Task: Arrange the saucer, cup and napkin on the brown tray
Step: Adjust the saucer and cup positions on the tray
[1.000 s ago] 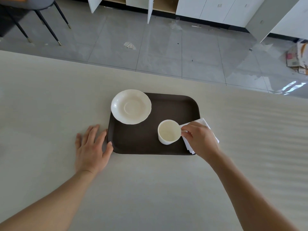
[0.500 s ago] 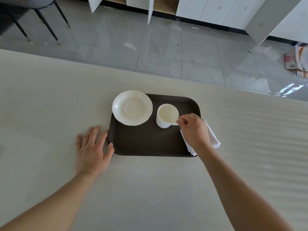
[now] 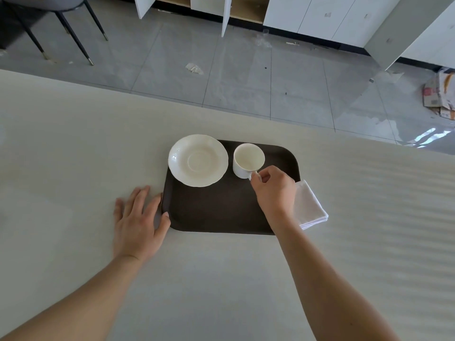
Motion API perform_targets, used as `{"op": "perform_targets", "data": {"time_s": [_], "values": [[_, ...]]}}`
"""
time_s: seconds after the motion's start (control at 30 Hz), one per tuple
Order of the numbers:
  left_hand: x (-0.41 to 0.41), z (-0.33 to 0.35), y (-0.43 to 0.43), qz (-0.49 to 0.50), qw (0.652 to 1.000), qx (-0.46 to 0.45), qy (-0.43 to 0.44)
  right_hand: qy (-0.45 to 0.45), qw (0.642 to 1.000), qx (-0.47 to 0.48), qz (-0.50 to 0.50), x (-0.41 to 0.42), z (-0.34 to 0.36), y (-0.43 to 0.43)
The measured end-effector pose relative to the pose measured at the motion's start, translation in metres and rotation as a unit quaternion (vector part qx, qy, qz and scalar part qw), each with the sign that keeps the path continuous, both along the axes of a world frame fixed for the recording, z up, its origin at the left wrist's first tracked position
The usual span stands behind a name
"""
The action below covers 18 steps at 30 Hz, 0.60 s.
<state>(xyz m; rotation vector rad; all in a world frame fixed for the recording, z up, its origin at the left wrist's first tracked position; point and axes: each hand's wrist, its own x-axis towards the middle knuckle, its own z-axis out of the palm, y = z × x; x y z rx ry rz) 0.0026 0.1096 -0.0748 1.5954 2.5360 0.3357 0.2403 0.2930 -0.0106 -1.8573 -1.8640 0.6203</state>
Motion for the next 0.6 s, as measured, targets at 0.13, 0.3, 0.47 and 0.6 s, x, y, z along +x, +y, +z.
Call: {"op": "perform_targets", "data": {"time_s": [0.13, 0.3, 0.47, 0.6], "values": [[0.001, 0.0, 0.0, 0.001, 1.0, 0.008, -0.004, 0.031, 0.998, -0.038, -0.029, -0.01, 0.0, -0.005], [0.0, -0.001, -0.001, 0.0, 1.0, 0.014, -0.002, 0.106, 0.99, -0.048, -0.074, -0.027, -0.002, -0.009], [0.0, -0.001, 0.0, 0.001, 1.0, 0.01, -0.003, 0.118, 0.989, -0.036, -0.078, -0.033, -0.002, -0.011], [0.0, -0.001, 0.0, 0.002, 1.0, 0.011, -0.002, 0.118, 0.99, -0.029, -0.075, -0.034, -0.001, -0.009]]}}
